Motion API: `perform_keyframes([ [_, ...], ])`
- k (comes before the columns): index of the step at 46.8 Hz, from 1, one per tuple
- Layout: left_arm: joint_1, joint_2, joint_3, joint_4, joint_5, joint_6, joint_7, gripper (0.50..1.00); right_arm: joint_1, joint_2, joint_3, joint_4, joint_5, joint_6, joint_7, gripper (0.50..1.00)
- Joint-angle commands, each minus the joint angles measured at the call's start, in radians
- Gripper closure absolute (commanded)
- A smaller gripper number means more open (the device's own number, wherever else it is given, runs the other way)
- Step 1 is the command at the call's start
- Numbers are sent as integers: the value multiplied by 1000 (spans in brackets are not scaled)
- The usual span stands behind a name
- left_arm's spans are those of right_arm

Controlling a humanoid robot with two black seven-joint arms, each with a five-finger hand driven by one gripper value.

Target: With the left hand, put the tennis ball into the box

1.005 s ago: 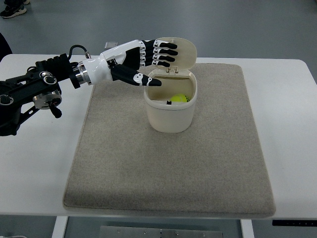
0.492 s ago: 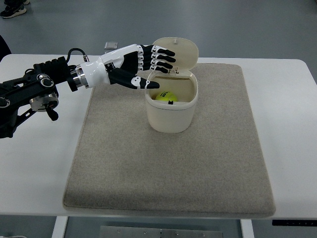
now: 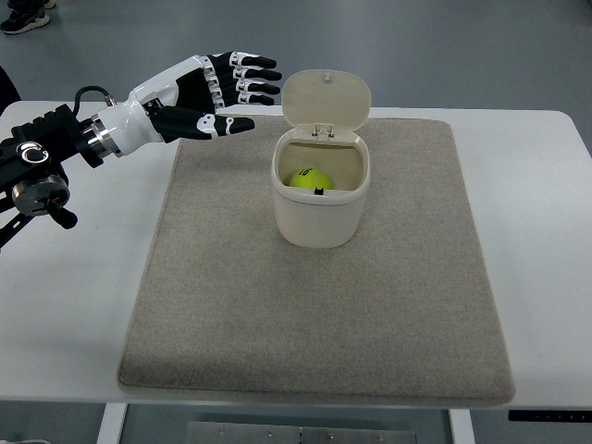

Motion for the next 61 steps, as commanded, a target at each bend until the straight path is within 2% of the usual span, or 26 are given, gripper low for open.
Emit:
perform_keyframes([
  [1, 7, -13, -24, 46, -52, 12, 0, 692, 2, 0, 0, 0, 0, -1, 0, 599],
  [10, 1, -99, -65, 238, -70, 21, 2, 692, 0, 0, 0, 0, 0, -1, 0, 599],
  [16, -5, -118, -70, 289, -72, 26, 2, 692, 0, 0, 0, 0, 0, 1, 0, 599],
  [24, -16, -183, -81, 352, -73, 115, 3, 690, 0, 0, 0, 0, 0, 1, 0, 599],
  [36, -67, -299, -97, 585, -176, 147, 5, 652, 0, 0, 0, 0, 0, 1, 0, 599],
  [39, -68, -309, -97, 603, -214, 142, 5, 619, 0, 0, 0, 0, 0, 1, 0, 599],
  [43, -68, -315, -97, 607, -241, 142, 5, 611, 0, 0, 0, 0, 0, -1, 0, 599],
  [46, -68, -317, -97, 607, -254, 142, 5, 574, 2, 0, 0, 0, 0, -1, 0, 597],
  [50, -68, -325, -99, 610, -283, 142, 5, 572, 0, 0, 0, 0, 0, 1, 0, 599],
  [53, -68, -328, -99, 626, -320, 142, 5, 542, 0, 0, 0, 0, 0, -1, 0, 599],
  [59, -68, -346, -99, 663, -389, 142, 5, 536, 0, 0, 0, 0, 0, 1, 0, 599],
  [61, -68, -349, -99, 680, -406, 141, 3, 519, 0, 0, 0, 0, 0, 1, 0, 599],
])
